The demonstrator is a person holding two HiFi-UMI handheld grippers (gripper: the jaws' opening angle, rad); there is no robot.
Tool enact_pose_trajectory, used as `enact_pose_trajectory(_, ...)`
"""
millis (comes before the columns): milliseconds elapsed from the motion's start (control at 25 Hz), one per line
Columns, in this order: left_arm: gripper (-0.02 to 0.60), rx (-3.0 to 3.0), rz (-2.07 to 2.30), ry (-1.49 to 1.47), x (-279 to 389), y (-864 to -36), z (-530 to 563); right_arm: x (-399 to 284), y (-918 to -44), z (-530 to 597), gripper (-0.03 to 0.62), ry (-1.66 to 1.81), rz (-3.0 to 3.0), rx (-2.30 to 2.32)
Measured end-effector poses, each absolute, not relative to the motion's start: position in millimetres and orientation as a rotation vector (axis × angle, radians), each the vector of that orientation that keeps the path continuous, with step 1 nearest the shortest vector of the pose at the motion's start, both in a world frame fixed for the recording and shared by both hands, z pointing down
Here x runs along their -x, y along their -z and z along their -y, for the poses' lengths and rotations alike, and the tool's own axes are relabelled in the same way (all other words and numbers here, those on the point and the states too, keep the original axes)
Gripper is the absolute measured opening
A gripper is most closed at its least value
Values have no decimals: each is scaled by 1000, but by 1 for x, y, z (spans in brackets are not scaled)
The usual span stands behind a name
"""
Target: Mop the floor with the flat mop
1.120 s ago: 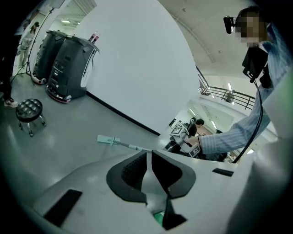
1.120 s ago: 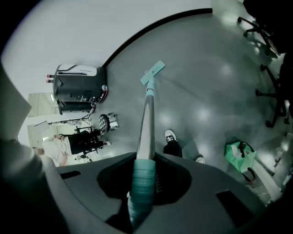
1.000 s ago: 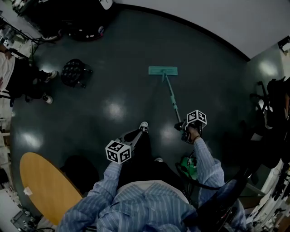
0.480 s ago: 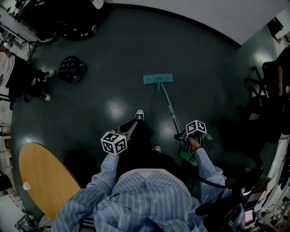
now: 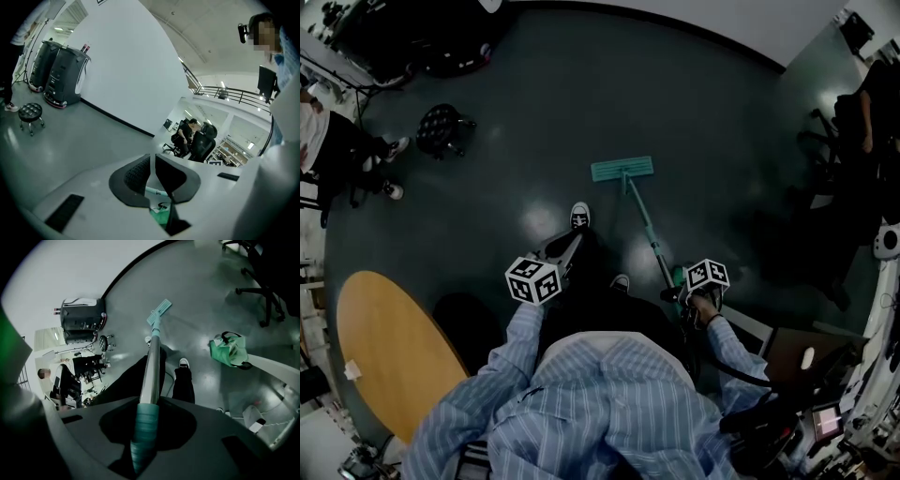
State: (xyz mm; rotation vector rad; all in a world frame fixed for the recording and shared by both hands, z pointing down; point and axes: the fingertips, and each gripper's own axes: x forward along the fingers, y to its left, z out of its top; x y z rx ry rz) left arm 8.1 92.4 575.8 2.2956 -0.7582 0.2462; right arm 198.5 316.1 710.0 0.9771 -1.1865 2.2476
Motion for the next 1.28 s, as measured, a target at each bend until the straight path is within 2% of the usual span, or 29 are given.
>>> enact_pose_trajectory(560, 35, -2335, 833, -196, 9, -558, -167, -205, -690, -419, 72, -2307, 1184, -937)
enact_pose_trajectory(1280, 35, -2434, 726, -281, -19, -533, -181, -183, -688, -436, 81, -2384, 1237, -903)
